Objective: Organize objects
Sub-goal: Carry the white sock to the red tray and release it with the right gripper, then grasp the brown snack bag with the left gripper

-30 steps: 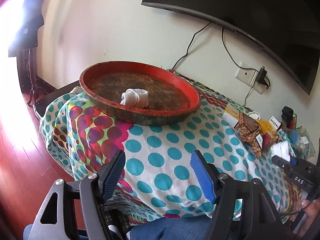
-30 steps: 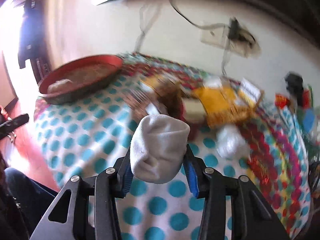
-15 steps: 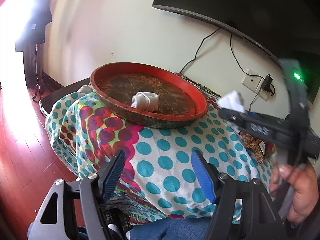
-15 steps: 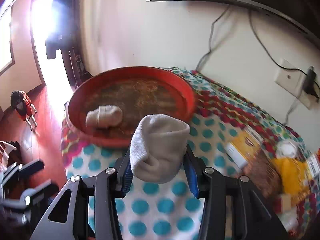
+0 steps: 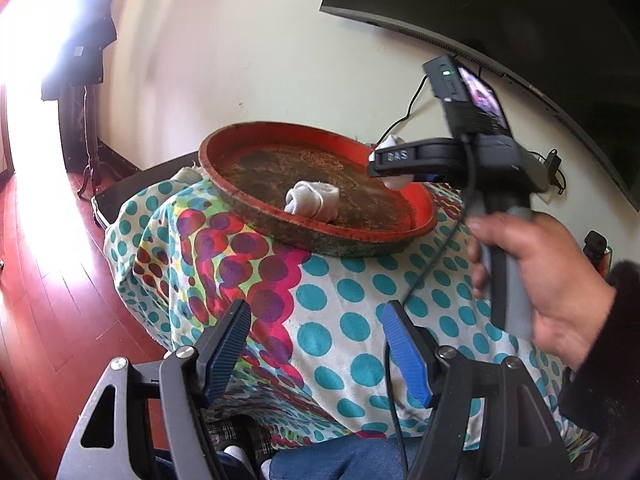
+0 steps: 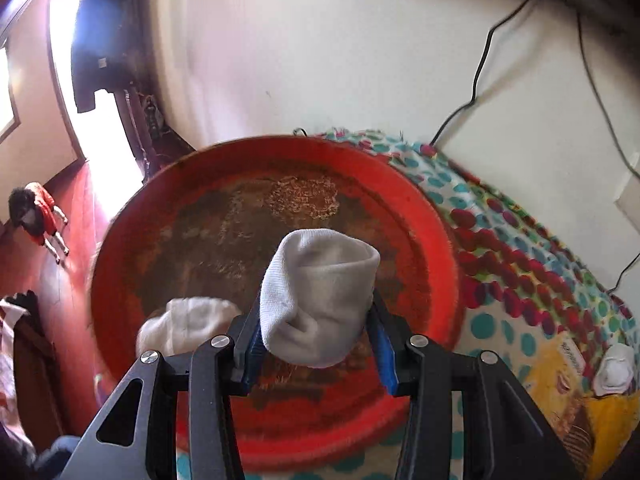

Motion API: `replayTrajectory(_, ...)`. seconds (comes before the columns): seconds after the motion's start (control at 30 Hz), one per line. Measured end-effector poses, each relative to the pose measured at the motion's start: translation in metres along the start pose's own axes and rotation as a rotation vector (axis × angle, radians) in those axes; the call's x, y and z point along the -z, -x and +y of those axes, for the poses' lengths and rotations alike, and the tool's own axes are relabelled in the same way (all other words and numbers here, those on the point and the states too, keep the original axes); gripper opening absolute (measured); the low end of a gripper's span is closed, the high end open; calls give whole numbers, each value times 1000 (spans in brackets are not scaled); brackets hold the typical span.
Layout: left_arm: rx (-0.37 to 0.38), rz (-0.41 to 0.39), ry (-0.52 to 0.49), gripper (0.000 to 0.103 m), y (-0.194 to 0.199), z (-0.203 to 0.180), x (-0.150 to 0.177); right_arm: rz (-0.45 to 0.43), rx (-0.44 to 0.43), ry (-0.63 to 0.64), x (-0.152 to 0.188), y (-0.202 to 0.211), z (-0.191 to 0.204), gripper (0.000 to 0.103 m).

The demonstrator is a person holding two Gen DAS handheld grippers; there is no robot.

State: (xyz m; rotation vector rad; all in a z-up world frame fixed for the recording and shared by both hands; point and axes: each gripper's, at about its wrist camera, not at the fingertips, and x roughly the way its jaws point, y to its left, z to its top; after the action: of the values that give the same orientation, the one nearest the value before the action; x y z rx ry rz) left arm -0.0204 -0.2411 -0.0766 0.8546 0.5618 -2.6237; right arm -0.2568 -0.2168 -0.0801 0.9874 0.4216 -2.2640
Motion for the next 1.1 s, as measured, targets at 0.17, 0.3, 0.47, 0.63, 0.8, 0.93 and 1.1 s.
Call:
replayTrajectory(0.17, 6, 3, 9, 70, -2, 3, 0, 38, 3, -31, -11, -24, -4, 44)
replayTrajectory(0.3, 10, 16, 16, 70, -4, 4, 1, 63, 7, -38, -12, -39, -5, 46)
replayTrajectory(0.47, 18, 13, 14, 70, -5, 4, 0, 23, 6, -44, -14, -32, -9, 93)
replayTrajectory(0.63, 13, 13, -4, 70, -5, 1, 0, -142, 86, -57, -25, 32, -27, 102)
replayTrajectory(0.8, 21, -38, -50, 70, 6, -7, -1, -233, 158, -141, 16, 110, -93, 102)
replayTrajectory(0.93, 66, -64, -113, 70, 12, -20, 1, -233, 273, -194, 84, 154, -157, 103)
replayTrajectory(1.1, 158, -23, -179, 70, -2, -57, 8, -207, 379, -326, 175, 198, -232, 103)
